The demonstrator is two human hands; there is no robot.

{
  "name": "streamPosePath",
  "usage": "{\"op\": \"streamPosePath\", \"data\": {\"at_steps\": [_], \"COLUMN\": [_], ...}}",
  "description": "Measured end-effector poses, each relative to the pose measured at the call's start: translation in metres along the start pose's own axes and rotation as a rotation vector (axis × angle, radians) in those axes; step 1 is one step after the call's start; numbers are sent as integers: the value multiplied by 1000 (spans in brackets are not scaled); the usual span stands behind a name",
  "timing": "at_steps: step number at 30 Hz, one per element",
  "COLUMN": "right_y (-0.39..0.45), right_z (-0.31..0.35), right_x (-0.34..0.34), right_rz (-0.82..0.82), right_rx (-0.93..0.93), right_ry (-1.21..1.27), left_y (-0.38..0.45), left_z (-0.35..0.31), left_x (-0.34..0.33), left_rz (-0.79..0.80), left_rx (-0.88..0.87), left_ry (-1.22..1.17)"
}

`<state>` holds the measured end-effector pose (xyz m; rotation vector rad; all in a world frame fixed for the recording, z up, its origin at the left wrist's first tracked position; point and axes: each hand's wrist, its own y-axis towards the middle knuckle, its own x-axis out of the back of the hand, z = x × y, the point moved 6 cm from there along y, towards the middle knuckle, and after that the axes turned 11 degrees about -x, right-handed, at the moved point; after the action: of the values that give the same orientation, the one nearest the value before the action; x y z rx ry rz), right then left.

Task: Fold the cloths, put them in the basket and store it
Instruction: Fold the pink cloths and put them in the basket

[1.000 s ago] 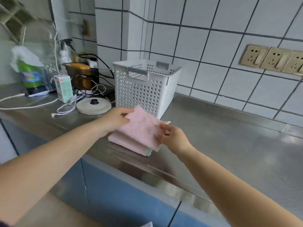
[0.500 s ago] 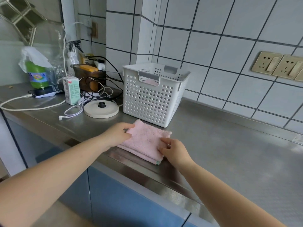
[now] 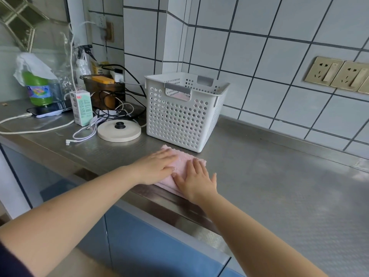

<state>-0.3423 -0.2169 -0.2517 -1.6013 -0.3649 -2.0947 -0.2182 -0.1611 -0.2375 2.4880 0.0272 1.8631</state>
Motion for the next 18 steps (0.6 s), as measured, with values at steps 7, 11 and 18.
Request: {"op": "streamPosePath", "data": {"at_steps": [7,11,18], "right_y": [-5,-16,-24], "right_z": [-23,-32,-28], "right_x": [16,21,33], "right_rz": [74,50,3], "right_rx": [-103,-18,-10], "right_ry": [76,77,481], "left_y": [-12,-17,-13], "left_z": [14,23,0], "left_x": [7,6,27], "left_rz": [28,-14,-368], "left_rx": [174,222,216], "left_ry": [-114,-187,-496]}}
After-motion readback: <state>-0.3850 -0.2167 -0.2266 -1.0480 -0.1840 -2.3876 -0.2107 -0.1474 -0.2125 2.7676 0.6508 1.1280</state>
